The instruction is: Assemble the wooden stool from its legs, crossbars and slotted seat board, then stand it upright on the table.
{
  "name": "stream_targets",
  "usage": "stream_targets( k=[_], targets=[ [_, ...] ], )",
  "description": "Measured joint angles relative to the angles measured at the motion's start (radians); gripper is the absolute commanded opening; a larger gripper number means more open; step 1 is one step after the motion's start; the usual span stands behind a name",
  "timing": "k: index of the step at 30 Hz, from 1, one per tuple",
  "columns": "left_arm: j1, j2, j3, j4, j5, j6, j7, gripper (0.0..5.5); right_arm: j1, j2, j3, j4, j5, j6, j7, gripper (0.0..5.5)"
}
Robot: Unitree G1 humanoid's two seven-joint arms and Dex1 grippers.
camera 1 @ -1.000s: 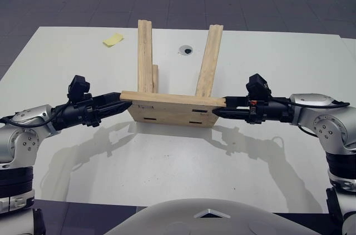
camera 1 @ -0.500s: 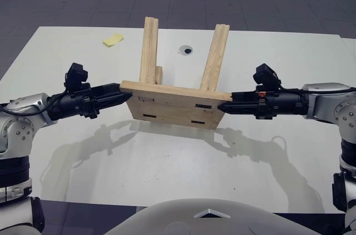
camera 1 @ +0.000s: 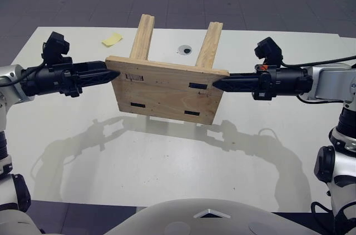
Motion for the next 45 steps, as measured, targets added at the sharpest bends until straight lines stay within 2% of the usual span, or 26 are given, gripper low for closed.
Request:
stream_targets(
  k=[4, 8, 17, 22, 25, 26, 31, 36, 37, 40, 45],
  targets=[
    [-0.091, 0.004, -0.014, 0.087, 0.007, 0.046, -0.002, 1.85, -0.001, 0.023, 0.020, 0.039, 0.196, -0.104, -0.234, 1.84],
    [-0.257, 0.018, -0.045, 0.204, 0.052, 0.103, -0.002, 1.84, -0.019, 0.152, -0.001, 0.092, 0.345, -0.290, -0.511, 1.84],
    [-0.480, -0.026, -0.146, 0.401, 0.126, 0.152, -0.030, 1.79, -0.096, 0.550, -0.149, 0.130, 0.402, -0.699, -1.063, 1.84],
    [-0.564, -0.075, -0.181, 0.519, 0.186, 0.129, -0.054, 1.78, -0.178, 0.610, -0.187, 0.162, 0.408, -0.807, -1.249, 1.79],
    [-0.610, -0.120, -0.169, 0.632, 0.221, 0.072, -0.049, 1.77, -0.224, 0.609, -0.190, 0.218, 0.408, -0.842, -1.281, 1.79],
    [-0.628, -0.139, -0.158, 0.674, 0.235, 0.052, -0.038, 2.15, -0.240, 0.607, -0.191, 0.243, 0.408, -0.851, -1.283, 1.77],
    [-0.716, -0.211, -0.124, 0.846, 0.304, -0.054, 0.043, 2.97, -0.332, 0.601, -0.189, 0.390, 0.406, -0.861, -1.268, 1.64],
    [-0.818, -0.256, -0.113, 1.000, 0.380, -0.132, 0.063, 3.88, -0.443, 0.596, -0.187, 0.578, 0.317, -0.860, -1.209, 1.61],
    [-0.832, -0.261, -0.111, 1.026, 0.395, -0.146, 0.064, 4.05, -0.464, 0.592, -0.189, 0.613, 0.296, -0.861, -1.197, 1.97],
    [-0.880, -0.276, -0.101, 1.096, 0.428, -0.186, 0.089, 4.62, -0.535, 0.584, -0.201, 0.727, 0.211, -0.873, -1.148, 2.44],
    [-0.947, -0.308, -0.051, 1.218, 0.473, -0.259, 0.290, 5.38, -0.711, 0.577, -0.242, 1.008, 0.050, -0.932, -1.035, 3.15]
  ],
)
